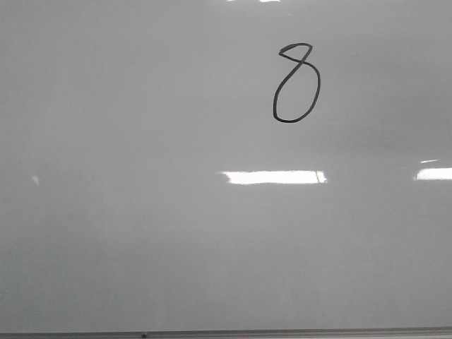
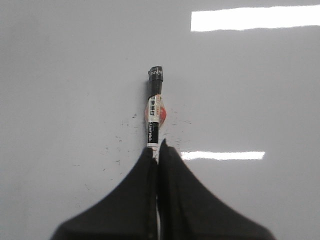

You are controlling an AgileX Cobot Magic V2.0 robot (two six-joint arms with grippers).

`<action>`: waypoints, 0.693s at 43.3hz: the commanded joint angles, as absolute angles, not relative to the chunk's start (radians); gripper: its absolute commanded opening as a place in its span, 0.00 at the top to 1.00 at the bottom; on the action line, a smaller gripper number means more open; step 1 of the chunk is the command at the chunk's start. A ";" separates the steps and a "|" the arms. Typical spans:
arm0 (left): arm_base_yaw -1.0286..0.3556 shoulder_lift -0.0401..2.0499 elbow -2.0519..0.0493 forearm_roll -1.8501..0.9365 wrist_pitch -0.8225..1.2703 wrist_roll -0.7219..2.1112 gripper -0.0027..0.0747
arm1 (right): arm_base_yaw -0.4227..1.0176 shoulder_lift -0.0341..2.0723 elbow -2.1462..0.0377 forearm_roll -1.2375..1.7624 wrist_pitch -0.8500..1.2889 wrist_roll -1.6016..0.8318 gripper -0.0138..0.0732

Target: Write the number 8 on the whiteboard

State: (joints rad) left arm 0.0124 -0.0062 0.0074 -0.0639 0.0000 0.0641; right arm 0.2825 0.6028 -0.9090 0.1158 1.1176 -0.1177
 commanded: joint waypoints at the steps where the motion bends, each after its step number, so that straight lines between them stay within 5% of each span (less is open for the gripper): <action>1: 0.014 -0.020 0.020 -0.074 -0.084 0.061 0.99 | 0.276 0.606 -0.932 0.114 1.066 -0.119 0.97; 9: 0.014 -0.019 0.020 -0.074 -0.084 0.061 0.99 | 0.241 0.551 -0.887 0.099 1.014 -0.141 0.97; 30: 0.014 -0.019 0.020 -0.074 -0.084 0.061 0.99 | 0.012 0.106 -0.281 0.099 0.300 -0.141 0.97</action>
